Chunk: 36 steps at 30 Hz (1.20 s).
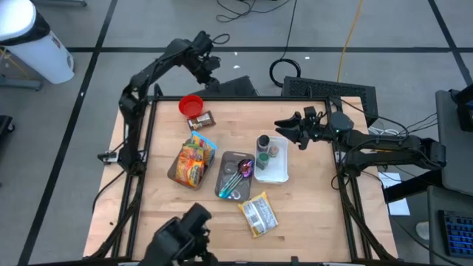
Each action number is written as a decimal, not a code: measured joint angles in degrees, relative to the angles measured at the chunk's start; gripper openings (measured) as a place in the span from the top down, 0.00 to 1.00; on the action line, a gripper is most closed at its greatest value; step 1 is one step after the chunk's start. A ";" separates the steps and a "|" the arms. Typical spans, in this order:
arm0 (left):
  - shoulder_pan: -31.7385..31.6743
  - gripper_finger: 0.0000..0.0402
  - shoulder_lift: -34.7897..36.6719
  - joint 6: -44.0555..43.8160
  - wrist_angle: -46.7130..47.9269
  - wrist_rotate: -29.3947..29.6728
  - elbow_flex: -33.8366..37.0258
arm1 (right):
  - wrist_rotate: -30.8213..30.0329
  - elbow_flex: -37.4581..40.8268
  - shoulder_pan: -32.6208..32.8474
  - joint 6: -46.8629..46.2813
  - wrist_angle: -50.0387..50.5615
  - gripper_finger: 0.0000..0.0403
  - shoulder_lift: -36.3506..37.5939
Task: Pick & Place Food Item
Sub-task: Put the orange pack into the white bin
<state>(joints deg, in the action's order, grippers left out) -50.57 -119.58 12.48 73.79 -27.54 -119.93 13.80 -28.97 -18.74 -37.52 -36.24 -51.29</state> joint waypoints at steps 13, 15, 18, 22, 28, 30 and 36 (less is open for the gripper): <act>7.58 0.26 -4.31 4.20 16.12 13.84 -2.52 | -0.06 0.00 -1.21 1.09 3.92 0.48 0.02; 9.07 0.26 -3.27 1.41 16.18 14.56 -2.52 | -0.07 0.00 -1.76 1.57 4.11 0.48 0.02; 11.50 0.26 -2.75 -2.21 16.25 15.71 -2.57 | -0.10 0.00 -2.36 1.95 4.45 0.48 0.01; 14.82 0.26 -3.19 -12.97 15.84 23.10 -1.62 | -0.09 0.00 -2.36 1.97 4.43 0.48 0.02; 17.47 0.26 -3.16 -27.10 14.49 31.55 3.02 | -0.02 0.00 -2.31 0.70 4.45 0.48 0.02; 18.05 0.26 -2.13 -28.75 12.22 31.17 5.40 | -0.02 0.00 -2.29 0.67 4.45 0.48 0.02; 20.42 0.26 9.80 -31.72 -3.58 27.58 19.98 | 0.00 0.02 -2.27 0.10 4.62 0.48 0.02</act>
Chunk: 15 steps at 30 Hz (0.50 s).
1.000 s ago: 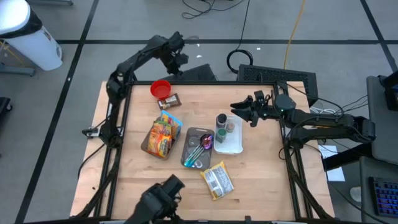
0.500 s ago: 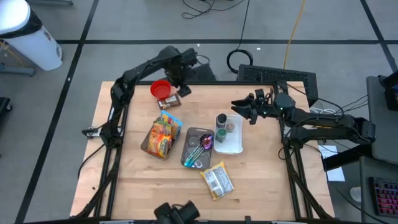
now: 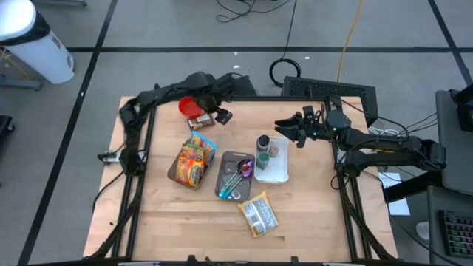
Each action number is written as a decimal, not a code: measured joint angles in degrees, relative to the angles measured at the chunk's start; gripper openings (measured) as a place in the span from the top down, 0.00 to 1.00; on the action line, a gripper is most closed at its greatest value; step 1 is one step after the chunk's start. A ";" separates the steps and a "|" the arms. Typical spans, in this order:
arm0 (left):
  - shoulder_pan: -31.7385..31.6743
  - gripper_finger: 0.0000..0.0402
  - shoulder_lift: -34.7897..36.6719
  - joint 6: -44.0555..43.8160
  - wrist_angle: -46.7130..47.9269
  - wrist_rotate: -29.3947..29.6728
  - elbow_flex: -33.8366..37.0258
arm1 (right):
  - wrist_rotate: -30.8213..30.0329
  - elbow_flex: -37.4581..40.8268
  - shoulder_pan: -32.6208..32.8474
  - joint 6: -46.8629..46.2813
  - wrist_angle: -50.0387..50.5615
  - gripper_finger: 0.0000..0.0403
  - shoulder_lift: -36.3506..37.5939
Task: Pick & Place Food Item
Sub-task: Put the orange pack into the white bin
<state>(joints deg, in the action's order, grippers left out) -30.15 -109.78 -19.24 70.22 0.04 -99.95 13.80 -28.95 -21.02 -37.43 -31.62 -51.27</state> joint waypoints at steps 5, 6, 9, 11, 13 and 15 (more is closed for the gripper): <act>0.33 0.26 14.26 -8.25 -14.85 -1.30 17.66 | 0.02 0.02 0.00 0.68 0.23 0.48 0.00; 0.23 0.26 16.45 -10.76 -17.21 -1.51 20.72 | 0.01 0.02 0.00 0.72 0.24 0.48 0.00; 0.31 0.26 21.01 -19.02 -20.40 -1.51 28.06 | 0.02 0.02 0.00 0.66 0.25 0.48 0.00; 0.72 0.26 22.08 -24.58 -20.88 -0.82 31.28 | 0.02 0.02 0.00 0.63 0.25 0.48 0.00; 1.04 0.26 22.08 -29.75 -20.91 1.48 33.49 | 0.04 0.02 0.00 0.60 0.24 0.48 0.00; 1.04 0.26 21.88 -32.70 -21.63 3.09 34.90 | 0.05 0.02 0.00 0.60 0.23 0.48 0.00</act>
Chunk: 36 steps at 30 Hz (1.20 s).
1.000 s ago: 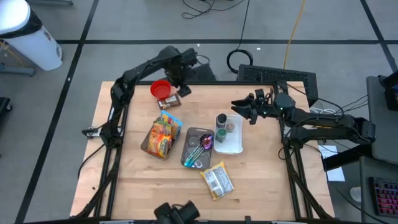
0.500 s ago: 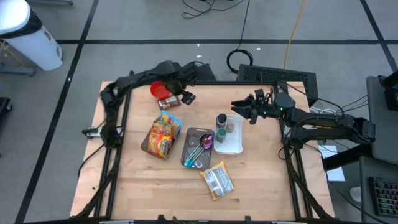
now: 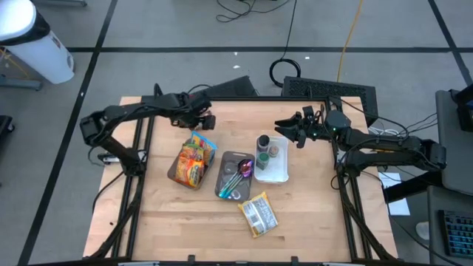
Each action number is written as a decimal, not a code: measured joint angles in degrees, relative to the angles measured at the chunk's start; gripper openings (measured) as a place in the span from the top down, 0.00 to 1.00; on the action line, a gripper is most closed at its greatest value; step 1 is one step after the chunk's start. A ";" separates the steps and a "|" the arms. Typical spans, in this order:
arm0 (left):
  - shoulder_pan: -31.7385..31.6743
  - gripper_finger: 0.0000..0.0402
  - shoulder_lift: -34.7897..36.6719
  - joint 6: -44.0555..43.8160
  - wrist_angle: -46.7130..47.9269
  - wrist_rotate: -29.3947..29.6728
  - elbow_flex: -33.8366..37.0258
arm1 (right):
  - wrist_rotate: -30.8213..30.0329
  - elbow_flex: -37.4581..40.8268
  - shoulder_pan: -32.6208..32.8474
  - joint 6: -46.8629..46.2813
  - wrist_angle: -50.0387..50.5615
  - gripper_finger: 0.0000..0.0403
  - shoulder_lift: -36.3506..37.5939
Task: Pick & Place Food Item
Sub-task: Put the orange pack into the white bin
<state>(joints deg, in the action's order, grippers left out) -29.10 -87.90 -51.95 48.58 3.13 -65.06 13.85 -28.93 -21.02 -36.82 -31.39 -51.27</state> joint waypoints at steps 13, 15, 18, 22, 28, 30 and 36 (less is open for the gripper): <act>-0.87 0.26 -7.20 -4.50 -6.80 2.38 1.31 | 4.43 0.00 0.09 -0.93 0.50 0.48 -0.01; -0.85 0.26 -8.45 -4.95 -7.02 2.01 1.31 | 4.49 0.00 0.10 -0.85 0.68 0.48 0.00; -0.87 0.26 -9.60 -5.62 -7.67 2.59 1.31 | 4.52 0.00 0.09 -1.05 0.63 0.48 0.00; -0.87 0.26 -9.99 -6.63 -10.35 4.10 1.31 | 4.54 0.00 0.09 -1.07 0.89 0.48 -0.02; -0.86 0.26 -9.99 -6.93 -12.92 5.79 1.22 | 4.56 0.00 0.09 -1.09 1.10 0.48 -0.01; -0.85 0.26 -9.99 -7.05 -12.44 6.74 1.22 | 4.56 0.00 0.09 -1.08 1.26 0.48 0.00; -0.86 0.26 -10.37 -6.89 -11.77 9.05 1.22 | 4.56 0.00 0.09 -1.00 1.70 0.48 -0.02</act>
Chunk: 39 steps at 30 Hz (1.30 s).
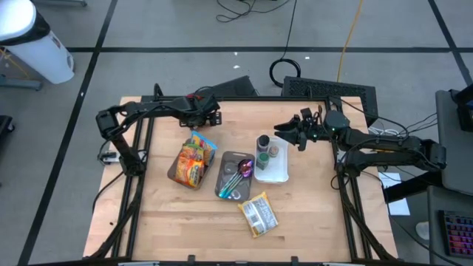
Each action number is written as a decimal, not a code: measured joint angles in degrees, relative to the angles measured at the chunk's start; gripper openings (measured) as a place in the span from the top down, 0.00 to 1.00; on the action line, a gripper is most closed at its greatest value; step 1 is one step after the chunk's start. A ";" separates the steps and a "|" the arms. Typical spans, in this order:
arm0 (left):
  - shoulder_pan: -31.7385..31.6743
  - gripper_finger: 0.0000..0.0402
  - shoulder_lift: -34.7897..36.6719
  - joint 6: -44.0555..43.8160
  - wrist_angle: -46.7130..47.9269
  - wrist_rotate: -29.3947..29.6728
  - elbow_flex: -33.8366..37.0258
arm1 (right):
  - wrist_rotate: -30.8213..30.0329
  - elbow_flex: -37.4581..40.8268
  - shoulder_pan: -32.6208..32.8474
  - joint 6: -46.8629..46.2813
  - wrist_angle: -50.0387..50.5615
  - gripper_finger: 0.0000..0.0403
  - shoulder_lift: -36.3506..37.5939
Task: Pick & Place Food Item
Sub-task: Put the orange pack into the white bin
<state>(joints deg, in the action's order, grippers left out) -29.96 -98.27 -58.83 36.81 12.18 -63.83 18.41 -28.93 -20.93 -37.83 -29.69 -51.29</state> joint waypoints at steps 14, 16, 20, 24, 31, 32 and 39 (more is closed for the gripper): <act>-0.28 0.26 -3.75 -0.17 -0.53 1.24 0.00 | -0.07 0.00 0.02 0.59 0.69 0.48 0.01; -0.28 0.26 -3.77 -0.09 -0.50 1.36 0.00 | -0.09 0.00 0.02 0.69 1.14 0.48 0.01; -0.28 0.26 -3.77 0.07 -0.78 1.41 0.00 | -0.11 0.00 0.02 0.77 1.40 0.48 0.02; -0.28 0.26 -3.77 1.24 -2.31 1.83 0.00 | -0.11 0.00 0.02 0.96 1.40 0.48 0.01; -0.28 0.26 -3.77 1.47 -3.28 3.49 0.00 | -0.09 0.00 0.02 0.81 1.41 0.48 0.02; -0.28 0.26 -3.77 1.54 -3.14 4.15 0.00 | -0.09 0.00 0.02 0.80 1.41 0.48 0.02; -0.28 0.26 -3.77 1.44 -2.50 7.19 0.00 | -0.01 0.00 0.02 -0.50 1.48 0.48 0.00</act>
<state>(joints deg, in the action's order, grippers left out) -30.24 -102.04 -57.39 34.31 19.37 -63.83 18.41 -28.93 -20.91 -38.33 -28.22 -51.29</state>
